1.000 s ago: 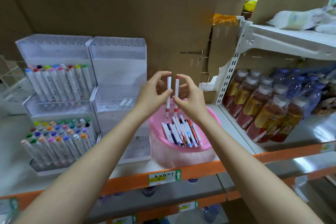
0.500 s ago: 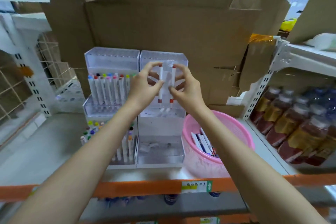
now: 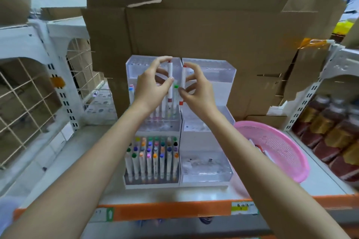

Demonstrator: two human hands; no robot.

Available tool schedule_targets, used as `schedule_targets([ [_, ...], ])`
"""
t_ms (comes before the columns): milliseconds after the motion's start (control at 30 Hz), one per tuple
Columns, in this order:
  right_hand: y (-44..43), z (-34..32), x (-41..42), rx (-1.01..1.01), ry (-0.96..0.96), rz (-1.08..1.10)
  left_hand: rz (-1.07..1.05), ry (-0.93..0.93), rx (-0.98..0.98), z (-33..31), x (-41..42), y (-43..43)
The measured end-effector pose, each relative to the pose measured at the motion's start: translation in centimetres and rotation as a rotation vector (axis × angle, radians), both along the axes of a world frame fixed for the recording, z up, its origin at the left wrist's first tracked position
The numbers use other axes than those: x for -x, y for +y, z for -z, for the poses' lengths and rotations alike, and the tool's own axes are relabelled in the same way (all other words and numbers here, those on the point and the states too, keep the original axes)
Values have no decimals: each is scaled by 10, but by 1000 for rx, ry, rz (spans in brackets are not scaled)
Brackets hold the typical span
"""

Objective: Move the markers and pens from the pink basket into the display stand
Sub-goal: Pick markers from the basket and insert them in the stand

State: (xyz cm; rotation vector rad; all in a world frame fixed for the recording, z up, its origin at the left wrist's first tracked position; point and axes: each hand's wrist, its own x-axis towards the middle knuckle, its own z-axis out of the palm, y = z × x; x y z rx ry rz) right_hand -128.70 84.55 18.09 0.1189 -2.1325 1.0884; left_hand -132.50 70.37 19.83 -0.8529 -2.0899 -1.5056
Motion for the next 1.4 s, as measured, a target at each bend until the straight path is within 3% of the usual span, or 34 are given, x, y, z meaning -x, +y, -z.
schedule_targets([
  [400,-15,10,22,-22,93,58,80,67,14,5,20,-3],
  [933,-12,24,26,-23,141,54,36,154,196,12,26,-5],
  [1400,-9,35,29,-23,152,83,-27,242,232,15,32,-4],
])
